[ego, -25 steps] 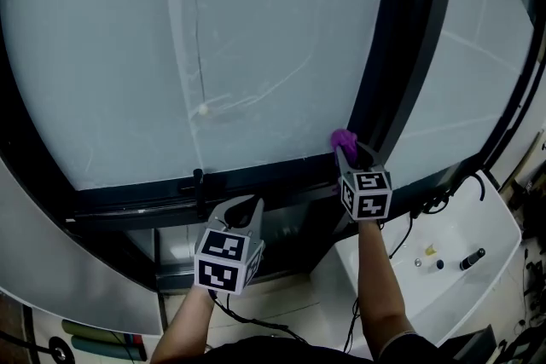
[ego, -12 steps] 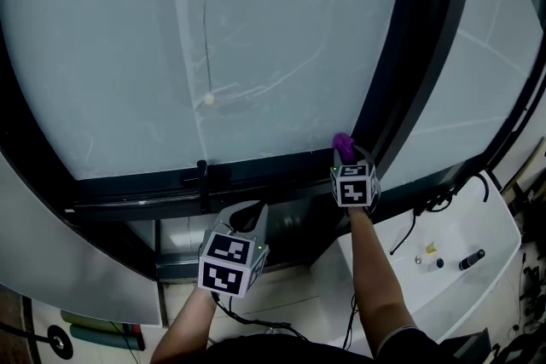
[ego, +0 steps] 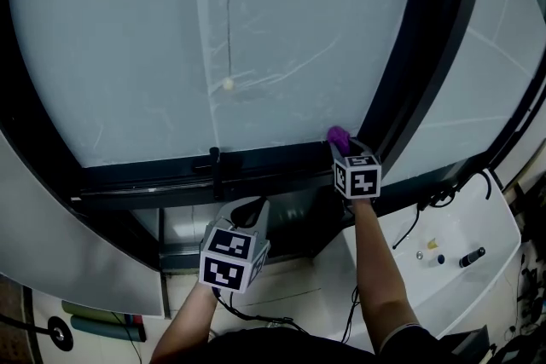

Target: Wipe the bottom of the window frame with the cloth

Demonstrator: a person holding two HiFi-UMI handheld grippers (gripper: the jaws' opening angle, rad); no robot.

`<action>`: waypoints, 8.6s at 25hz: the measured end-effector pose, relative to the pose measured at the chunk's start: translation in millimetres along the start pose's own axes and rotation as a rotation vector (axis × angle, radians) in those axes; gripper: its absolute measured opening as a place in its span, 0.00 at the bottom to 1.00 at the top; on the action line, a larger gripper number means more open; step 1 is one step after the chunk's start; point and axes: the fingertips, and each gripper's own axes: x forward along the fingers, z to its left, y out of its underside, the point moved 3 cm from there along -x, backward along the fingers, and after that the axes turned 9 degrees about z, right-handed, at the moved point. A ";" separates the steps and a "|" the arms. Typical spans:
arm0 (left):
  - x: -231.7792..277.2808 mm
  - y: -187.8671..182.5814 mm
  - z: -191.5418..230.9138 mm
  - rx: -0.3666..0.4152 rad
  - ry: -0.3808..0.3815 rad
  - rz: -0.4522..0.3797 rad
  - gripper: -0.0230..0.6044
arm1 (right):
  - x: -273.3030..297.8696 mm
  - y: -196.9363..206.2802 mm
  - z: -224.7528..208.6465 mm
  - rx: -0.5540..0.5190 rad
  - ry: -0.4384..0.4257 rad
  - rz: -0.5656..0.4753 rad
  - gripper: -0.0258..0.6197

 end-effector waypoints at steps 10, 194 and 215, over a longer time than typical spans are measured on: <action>-32.6 16.8 26.4 -0.036 -0.049 0.001 0.05 | -1.8 -18.2 90.0 -0.069 -0.075 -0.003 0.25; -297.8 177.0 276.5 -0.299 -0.377 0.027 0.05 | -22.9 -117.7 586.7 -0.232 -0.466 0.039 0.24; -217.7 136.6 200.8 -0.208 -0.226 0.041 0.05 | -9.4 -80.0 387.2 -0.027 -0.199 0.006 0.24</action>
